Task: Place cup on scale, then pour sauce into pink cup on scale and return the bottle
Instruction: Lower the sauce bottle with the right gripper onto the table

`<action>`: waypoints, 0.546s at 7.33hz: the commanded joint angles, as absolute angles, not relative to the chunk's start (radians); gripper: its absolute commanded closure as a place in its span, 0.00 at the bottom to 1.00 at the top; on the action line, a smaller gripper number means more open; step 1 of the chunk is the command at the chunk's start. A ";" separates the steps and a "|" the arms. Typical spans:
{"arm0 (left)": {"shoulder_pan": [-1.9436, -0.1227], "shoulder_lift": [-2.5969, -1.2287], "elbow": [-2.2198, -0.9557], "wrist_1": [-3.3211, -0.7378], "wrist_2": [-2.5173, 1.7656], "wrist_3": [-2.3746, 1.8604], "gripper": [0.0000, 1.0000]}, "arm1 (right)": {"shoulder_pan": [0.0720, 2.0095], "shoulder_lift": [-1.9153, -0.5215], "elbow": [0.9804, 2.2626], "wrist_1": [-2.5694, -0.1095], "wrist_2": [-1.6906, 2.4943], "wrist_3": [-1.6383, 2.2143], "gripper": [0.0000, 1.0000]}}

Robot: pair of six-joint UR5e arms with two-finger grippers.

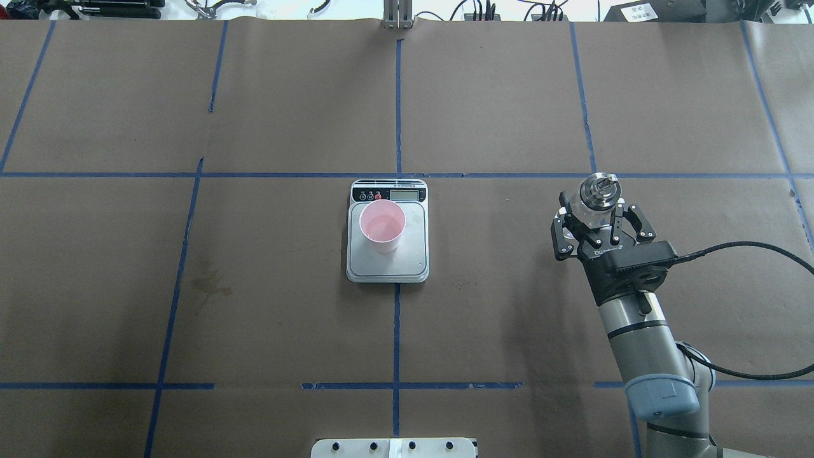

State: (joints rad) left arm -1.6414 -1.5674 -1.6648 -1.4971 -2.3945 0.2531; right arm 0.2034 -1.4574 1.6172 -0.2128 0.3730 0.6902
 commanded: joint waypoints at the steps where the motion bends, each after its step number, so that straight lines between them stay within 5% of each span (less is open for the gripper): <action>1: -1.641 -1.568 -1.666 -1.497 -2.395 0.253 0.00 | 0.204 -1.465 1.572 -0.213 0.374 0.712 1.00; 4: -1.641 -1.571 -1.664 -1.497 -2.396 0.253 0.00 | 0.204 -1.465 1.536 -0.213 0.374 0.712 1.00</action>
